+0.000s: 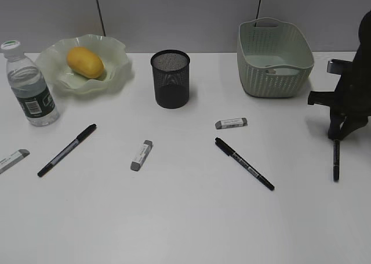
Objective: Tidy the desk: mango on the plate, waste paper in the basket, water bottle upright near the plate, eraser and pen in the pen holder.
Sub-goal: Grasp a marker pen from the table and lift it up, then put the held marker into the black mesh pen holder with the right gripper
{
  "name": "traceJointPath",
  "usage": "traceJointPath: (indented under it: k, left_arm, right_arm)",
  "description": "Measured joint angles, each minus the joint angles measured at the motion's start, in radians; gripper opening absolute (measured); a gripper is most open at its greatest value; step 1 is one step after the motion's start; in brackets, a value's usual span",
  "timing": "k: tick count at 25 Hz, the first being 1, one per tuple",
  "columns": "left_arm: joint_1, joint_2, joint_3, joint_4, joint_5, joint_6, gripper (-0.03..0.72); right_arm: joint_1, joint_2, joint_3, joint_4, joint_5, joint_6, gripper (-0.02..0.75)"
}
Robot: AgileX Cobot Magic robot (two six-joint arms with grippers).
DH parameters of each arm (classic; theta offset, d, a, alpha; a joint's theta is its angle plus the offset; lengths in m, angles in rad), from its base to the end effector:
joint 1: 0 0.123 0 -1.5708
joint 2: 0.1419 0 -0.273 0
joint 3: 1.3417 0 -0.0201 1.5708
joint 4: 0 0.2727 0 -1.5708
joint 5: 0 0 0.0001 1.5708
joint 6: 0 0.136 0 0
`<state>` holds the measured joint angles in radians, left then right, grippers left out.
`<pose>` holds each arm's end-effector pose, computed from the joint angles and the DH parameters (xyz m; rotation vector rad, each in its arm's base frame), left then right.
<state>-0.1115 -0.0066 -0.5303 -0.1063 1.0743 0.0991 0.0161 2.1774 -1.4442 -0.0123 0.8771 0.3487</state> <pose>0.0593 -0.0194 0.2768 0.2203 2.0071 -0.1344 0.4220 0.0055 0.0391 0.5003 3.0522 -0.0013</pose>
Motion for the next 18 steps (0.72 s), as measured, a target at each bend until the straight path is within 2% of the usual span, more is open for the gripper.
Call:
traceJointPath:
  k: [5,9,14,18]
  left_arm:
    - [0.000,0.000,0.000,0.000,0.000,0.000,0.499]
    - [0.000,0.000,0.000,0.000,0.000,0.000,0.499]
    - [0.000,0.000,0.000,0.001,0.000,0.000,0.499]
    - [0.000,0.000,0.000,0.001,0.000,0.000,0.499]
  right_arm:
    - [0.025,-0.036,-0.061,-0.003,0.017,-0.067,0.145]
    - [0.089,-0.159,-0.106,0.012,-0.021,-0.158,0.145]
    - [0.234,-0.299,-0.149,0.023,-0.237,-0.258,0.145]
    - [0.365,-0.328,-0.154,0.028,-0.479,-0.293,0.145]
